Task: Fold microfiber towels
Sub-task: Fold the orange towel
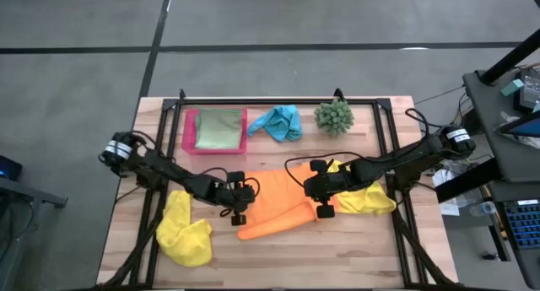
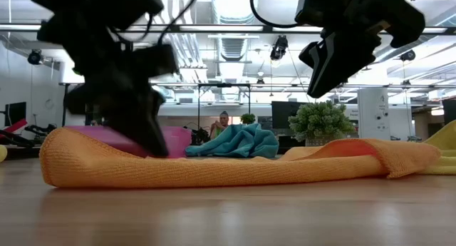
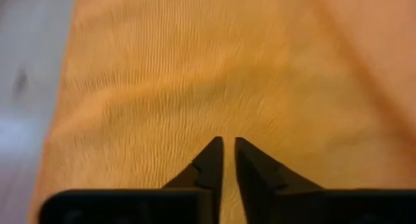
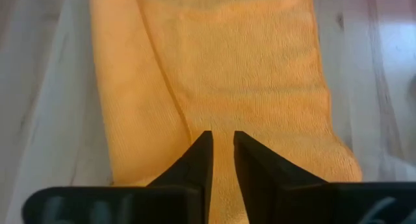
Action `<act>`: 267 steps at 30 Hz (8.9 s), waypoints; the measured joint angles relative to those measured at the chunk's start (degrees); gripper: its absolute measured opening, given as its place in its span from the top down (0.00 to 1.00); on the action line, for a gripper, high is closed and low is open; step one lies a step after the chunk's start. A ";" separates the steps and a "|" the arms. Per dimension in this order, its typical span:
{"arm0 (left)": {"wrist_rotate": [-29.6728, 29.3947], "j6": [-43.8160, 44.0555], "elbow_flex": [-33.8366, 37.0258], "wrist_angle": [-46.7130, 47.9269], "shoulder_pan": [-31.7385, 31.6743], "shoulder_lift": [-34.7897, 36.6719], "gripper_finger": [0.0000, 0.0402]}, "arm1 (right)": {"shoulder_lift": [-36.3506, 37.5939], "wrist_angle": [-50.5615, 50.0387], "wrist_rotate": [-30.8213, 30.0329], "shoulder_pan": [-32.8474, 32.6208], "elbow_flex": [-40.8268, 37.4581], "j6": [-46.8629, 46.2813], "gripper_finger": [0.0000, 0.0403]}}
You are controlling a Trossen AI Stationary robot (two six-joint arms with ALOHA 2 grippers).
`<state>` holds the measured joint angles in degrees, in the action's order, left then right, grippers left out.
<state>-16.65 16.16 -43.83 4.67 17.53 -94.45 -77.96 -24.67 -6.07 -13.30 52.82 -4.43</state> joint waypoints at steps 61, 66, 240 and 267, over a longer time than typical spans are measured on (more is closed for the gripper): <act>20.61 33.05 -1.49 25.53 13.88 10.41 0.50 | -18.49 35.24 -4.56 -2.55 -5.16 -16.98 0.43; 20.55 33.01 -1.51 23.65 14.05 7.58 0.56 | -20.20 35.75 -4.71 -3.00 -5.16 -19.02 0.45; 20.14 -8.49 1.81 -46.66 3.71 -12.68 1.00 | -16.95 28.11 3.75 9.31 -6.82 -5.54 0.72; 19.35 -7.41 1.97 -46.05 3.36 -12.67 1.00 | -17.72 34.15 13.99 -1.64 -4.07 -7.69 0.64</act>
<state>2.70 8.76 -41.87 -41.39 20.88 -107.12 -95.68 9.47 7.92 -14.93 48.75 -12.12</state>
